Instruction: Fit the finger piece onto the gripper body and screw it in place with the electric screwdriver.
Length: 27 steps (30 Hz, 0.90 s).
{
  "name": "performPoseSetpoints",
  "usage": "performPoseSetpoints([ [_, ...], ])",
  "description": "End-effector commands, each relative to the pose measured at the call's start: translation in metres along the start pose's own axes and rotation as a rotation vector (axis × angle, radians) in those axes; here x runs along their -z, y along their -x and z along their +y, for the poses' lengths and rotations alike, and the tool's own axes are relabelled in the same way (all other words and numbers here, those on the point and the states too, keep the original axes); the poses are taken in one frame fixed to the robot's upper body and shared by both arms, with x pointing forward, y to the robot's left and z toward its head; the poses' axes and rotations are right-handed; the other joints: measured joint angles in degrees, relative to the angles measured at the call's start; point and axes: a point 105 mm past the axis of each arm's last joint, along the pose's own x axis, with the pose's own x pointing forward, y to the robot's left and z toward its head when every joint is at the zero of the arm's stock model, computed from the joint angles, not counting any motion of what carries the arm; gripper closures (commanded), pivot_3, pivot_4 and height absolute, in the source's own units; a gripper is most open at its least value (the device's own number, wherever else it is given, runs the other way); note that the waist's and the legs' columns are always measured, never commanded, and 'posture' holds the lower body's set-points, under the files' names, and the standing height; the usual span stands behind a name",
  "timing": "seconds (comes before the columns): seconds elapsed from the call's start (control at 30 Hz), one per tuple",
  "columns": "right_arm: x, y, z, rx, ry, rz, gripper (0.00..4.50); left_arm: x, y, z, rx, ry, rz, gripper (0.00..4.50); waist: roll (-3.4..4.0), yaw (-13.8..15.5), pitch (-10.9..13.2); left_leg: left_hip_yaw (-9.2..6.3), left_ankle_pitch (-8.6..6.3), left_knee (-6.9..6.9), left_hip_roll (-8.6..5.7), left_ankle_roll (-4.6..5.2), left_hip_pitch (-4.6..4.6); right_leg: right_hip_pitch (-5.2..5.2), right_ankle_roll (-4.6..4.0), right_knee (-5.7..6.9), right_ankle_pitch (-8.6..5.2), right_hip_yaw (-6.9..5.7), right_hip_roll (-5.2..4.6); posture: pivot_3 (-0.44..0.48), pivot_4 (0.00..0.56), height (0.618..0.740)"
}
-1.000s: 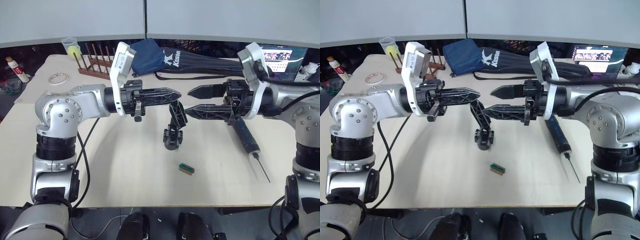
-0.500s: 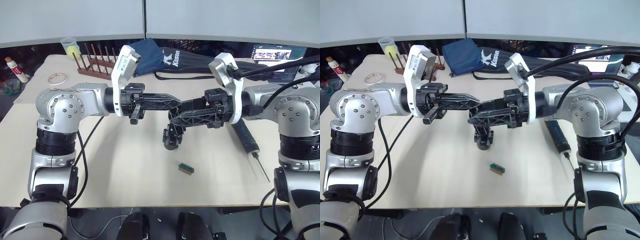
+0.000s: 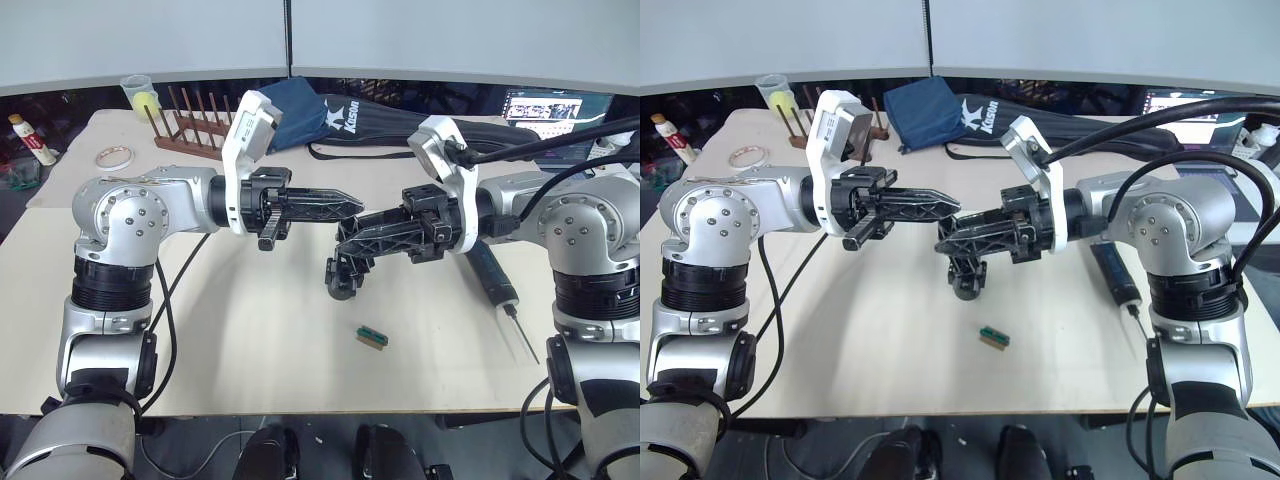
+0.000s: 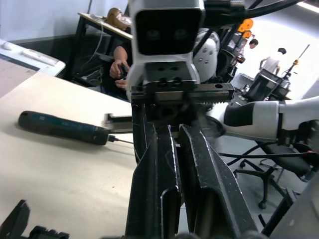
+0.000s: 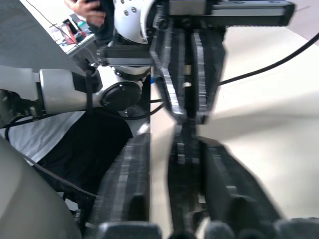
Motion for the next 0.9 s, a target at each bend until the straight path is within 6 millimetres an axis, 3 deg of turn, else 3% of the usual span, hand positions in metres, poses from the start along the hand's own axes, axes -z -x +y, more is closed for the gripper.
performPoseSetpoints([
  [0.03, -0.014, 0.0, 0.011, -0.045, 0.075, -0.038, 4.15, -0.007, 0.003, -0.002, -0.014, -0.042, -0.009, 4.5, 0.0, -0.02, 0.0, 0.0, 0.0, 0.0, 0.0, 0.0, 0.0, 0.0, 0.0, 0.0, 0.0, 0.0, 0.0, 0.0, 0.15, 0.74],
  [0.2, -0.011, 0.0, 0.012, -0.046, 0.105, -0.034, 4.15, -0.001, 0.005, -0.001, -0.024, -0.029, 0.016, 4.5, 0.0, -0.01, 0.0, 0.0, 0.0, 0.0, 0.0, 0.0, 0.0, 0.0, 0.0, 0.0, 0.0, 0.0, 0.0, 0.0, 0.15, 0.74],
  [0.33, -0.006, 0.002, 0.011, -0.023, 0.181, -0.035, 4.15, 0.004, 0.02, -0.001, -0.028, -0.076, 0.054, 3.06, 0.0, -0.23, 0.0, 0.01, 0.0, 0.0, -0.01, 0.0, 0.0, -0.01, 0.0, 0.0, 0.0, 0.0, 0.0, 0.0, 0.15, 0.74],
  [0.37, -0.005, 0.002, 0.011, -0.013, 0.205, -0.039, 4.15, 0.01, 0.028, 0.003, -0.049, -0.097, 0.085, 2.42, 0.0, -0.24, 0.0, 0.02, 0.0, -0.01, -0.01, -0.01, 0.0, -0.02, 0.0, 0.0, 0.0, 0.0, 0.0, 0.0, 0.15, 0.74],
  [0.43, -0.002, 0.004, 0.01, 0.007, 0.247, -0.045, 4.15, 0.024, 0.043, 0.01, -0.095, -0.155, 0.165, 1.71, 0.02, -0.43, 0.01, 0.05, 0.0, -0.02, -0.01, -0.01, 0.01, -0.03, 0.0, 0.0, 0.0, 0.0, 0.01, 0.0, 0.15, 0.74],
  [0.53, 0.009, 0.008, 0.009, 0.035, 0.285, -0.043, 4.15, 0.054, 0.065, 0.027, -0.169, -0.247, 0.294, 0.3, 0.02, -0.31, 0.01, 0.12, 0.0, -0.06, -0.03, -0.03, 0.02, -0.09, -0.01, 0.0, -0.01, 0.02, 0.01, 0.0, 0.15, 0.74],
  [0.57, 0.012, 0.009, 0.008, 0.044, 0.291, -0.042, 4.15, 0.062, 0.071, 0.032, -0.187, -0.269, 0.328, 0.05, 0.02, -0.2, 0.01, 0.14, 0.0, -0.06, -0.02, -0.03, 0.0, -0.12, -0.02, 0.0, -0.01, 0.02, 0.01, 0.0, 0.15, 0.74],
  [0.7, 0.029, 0.014, 0.007, 0.077, 0.307, -0.026, 4.15, 0.104, 0.076, 0.052, -0.208, -0.386, 0.442, 0.0, 0.02, 0.63, 0.01, 0.13, -0.03, -0.03, -0.02, 0.02, -0.09, -0.17, -0.03, -0.01, 0.0, 0.0, -0.08, 0.0, 0.15, 0.74],
  [0.9, 0.042, 0.016, 0.007, 0.113, 0.291, -0.03, 4.15, 0.132, 0.058, 0.081, -0.228, -0.434, 0.443, 0.0, 0.02, 1.17, 0.01, 0.12, -0.08, 0.19, -0.02, 0.14, -0.53, -0.53, -0.04, 0.08, 0.09, -0.02, -0.13, 0.0, 0.15, 0.74],
])
